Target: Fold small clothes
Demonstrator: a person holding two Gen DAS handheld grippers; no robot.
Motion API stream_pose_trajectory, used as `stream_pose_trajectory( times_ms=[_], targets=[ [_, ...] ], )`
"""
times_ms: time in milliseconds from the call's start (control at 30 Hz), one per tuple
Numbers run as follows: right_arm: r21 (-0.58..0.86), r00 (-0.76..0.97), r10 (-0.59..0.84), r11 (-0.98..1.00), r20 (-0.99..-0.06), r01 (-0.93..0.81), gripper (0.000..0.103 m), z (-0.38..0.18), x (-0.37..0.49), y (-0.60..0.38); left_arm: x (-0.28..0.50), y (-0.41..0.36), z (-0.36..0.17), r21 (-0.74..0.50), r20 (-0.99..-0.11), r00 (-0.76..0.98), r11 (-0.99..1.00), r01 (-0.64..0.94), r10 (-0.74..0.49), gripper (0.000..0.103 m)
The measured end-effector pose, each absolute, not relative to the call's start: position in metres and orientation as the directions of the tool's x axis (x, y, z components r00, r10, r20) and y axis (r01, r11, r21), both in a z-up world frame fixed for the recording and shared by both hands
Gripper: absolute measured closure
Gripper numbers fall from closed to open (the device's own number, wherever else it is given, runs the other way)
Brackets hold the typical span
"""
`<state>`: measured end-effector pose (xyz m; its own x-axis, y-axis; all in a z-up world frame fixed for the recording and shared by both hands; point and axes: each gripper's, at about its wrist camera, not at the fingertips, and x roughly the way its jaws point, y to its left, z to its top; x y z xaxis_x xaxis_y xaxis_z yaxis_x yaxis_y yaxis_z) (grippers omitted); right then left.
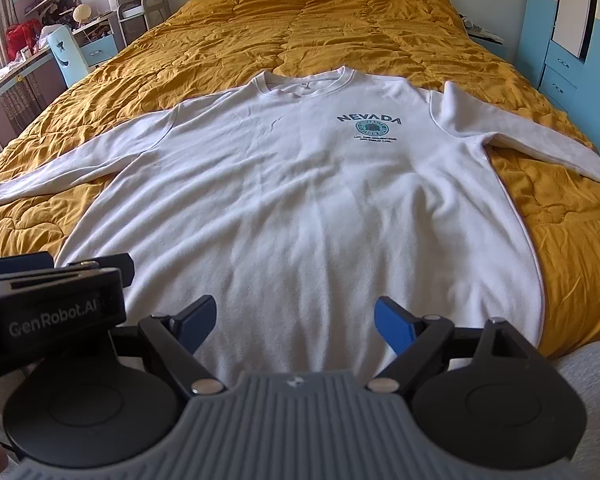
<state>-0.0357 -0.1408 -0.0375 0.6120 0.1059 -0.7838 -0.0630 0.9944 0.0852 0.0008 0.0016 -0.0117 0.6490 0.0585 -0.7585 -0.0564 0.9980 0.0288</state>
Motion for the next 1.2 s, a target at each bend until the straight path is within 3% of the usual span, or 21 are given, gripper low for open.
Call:
stream_pose_trajectory(
  times_ms=[433, 767, 867, 1000, 1133, 1200],
  targets=[
    [0.097, 0.619, 0.127, 0.992, -0.775, -0.082, 0.021, -0.036, -0.036, -0.136, 0.003, 0.009, -0.011, 0.025, -0.745, 0.666, 0.999, -0.036, 0.043, 0.022],
    [0.147, 0.672, 0.273, 0.960, -0.689, -0.240, 0.021, -0.032, -0.015, -0.112, 0.026, 0.038, -0.019, -0.055, -0.712, 0.702, 0.997, -0.045, -0.008, 0.023],
    [0.164, 0.676, 0.300, 0.952, -0.673, -0.258, 0.021, -0.032, 0.001, -0.108, 0.035, 0.052, -0.016, -0.054, -0.678, 0.734, 0.993, -0.105, 0.040, 0.025],
    [0.167, 0.677, 0.300, 0.952, -0.672, -0.257, 0.021, -0.033, 0.024, -0.107, 0.050, 0.103, -0.011, -0.227, -0.581, 0.812, 0.968, -0.111, -0.043, 0.025],
    [0.166, 0.679, 0.290, 0.956, -0.675, -0.243, 0.021, -0.042, 0.045, -0.111, 0.055, 0.182, -0.009, -0.365, -0.463, 0.878, 0.876, -0.314, 0.122, 0.032],
    [0.198, 0.673, 0.306, 0.952, -0.673, -0.234, 0.021, -0.049, 0.054, -0.117, 0.057, 0.228, -0.014, -0.387, -0.456, 0.865, 0.828, -0.406, 0.210, 0.031]
  ],
)
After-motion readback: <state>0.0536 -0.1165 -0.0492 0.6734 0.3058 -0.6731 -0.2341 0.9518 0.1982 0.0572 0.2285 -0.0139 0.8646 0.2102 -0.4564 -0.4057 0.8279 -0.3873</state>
